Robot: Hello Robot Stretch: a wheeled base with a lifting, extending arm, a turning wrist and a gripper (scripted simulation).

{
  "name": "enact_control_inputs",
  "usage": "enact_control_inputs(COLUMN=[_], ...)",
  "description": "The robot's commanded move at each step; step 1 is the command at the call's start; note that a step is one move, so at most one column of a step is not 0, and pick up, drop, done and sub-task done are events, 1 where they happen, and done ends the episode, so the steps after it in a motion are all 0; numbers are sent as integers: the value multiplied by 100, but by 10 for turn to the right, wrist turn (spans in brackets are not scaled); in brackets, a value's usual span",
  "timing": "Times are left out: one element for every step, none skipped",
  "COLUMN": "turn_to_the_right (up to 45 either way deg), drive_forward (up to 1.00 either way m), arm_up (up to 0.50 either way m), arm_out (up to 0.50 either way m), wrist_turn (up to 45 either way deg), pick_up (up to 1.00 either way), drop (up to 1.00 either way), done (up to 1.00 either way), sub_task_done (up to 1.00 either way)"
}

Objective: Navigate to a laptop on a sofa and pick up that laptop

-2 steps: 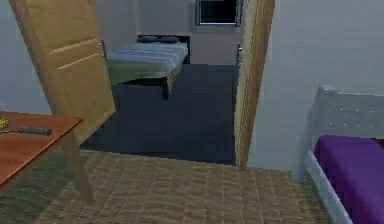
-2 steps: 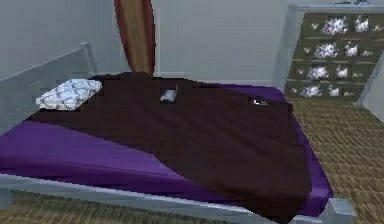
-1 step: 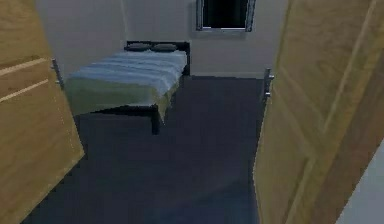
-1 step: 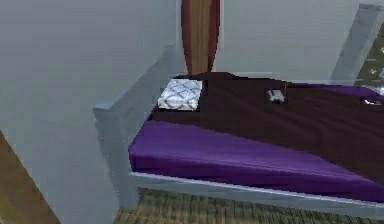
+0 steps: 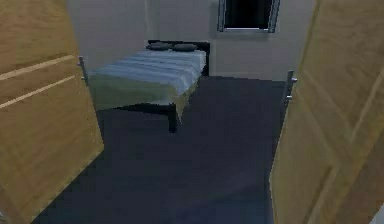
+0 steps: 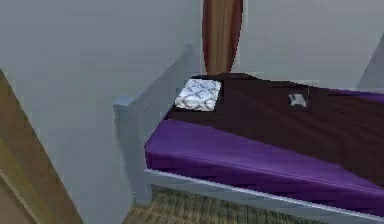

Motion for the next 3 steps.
enact_control_inputs(turn_to_the_right=[0, 120, 0], drive_forward=[50, 0, 100], arm_up=[0, 0, 0], arm_out=[0, 0, 0], wrist_turn=[0, 0, 0], pick_up=[0, 0, 0], drop=[0, 0, 0], done=[0, 0, 0], sub_task_done=[0, 0, 0])
